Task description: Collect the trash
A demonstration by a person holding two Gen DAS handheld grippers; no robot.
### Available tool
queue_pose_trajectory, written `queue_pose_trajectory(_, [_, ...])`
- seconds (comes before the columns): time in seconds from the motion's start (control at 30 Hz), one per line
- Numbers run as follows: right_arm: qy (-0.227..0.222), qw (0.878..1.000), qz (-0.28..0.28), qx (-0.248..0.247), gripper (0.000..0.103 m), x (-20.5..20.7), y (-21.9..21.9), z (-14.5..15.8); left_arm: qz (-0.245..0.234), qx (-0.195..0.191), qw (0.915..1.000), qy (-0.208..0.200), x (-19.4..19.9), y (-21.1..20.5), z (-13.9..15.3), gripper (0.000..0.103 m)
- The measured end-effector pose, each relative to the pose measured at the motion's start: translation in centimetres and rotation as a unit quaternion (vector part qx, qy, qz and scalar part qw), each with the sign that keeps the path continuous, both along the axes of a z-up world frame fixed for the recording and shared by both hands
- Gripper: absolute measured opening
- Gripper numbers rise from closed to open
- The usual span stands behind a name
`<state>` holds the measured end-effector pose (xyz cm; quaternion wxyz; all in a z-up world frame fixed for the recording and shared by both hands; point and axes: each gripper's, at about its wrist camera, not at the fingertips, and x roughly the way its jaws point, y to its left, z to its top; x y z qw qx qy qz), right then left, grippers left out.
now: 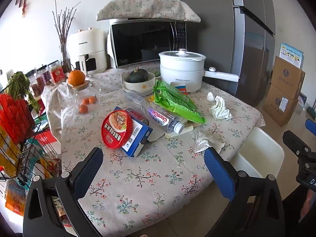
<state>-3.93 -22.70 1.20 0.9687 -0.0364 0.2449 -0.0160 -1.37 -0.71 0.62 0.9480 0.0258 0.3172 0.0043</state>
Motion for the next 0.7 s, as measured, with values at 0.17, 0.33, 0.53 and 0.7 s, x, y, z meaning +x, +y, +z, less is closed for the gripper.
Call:
queue_pose_trajectory(0.17, [-0.003, 1.000, -0.001, 0.002, 0.103, -0.11, -0.05, 0.08, 0.001, -0.003, 1.0000, 0.000, -0.07, 0.16, -0.05, 0.103])
queue_pose_trajectory(0.33, [-0.003, 1.000, -0.002, 0.001, 0.103, -0.13, -0.02, 0.09, 0.000, -0.003, 1.0000, 0.001, -0.14, -0.09, -0.46, 0.103])
queue_pose_trajectory(0.53, [-0.006, 1.000, -0.003, 0.002, 0.103, -0.13, -0.07, 0.15, 0.000, -0.003, 1.0000, 0.002, -0.17, -0.06, -0.50, 0.103])
queue_pose_trajectory(0.7, [-0.006, 1.000, -0.003, 0.002, 0.103, -0.14, -0.08, 0.15, 0.000, -0.003, 1.0000, 0.004, -0.23, 0.01, -0.44, 0.103])
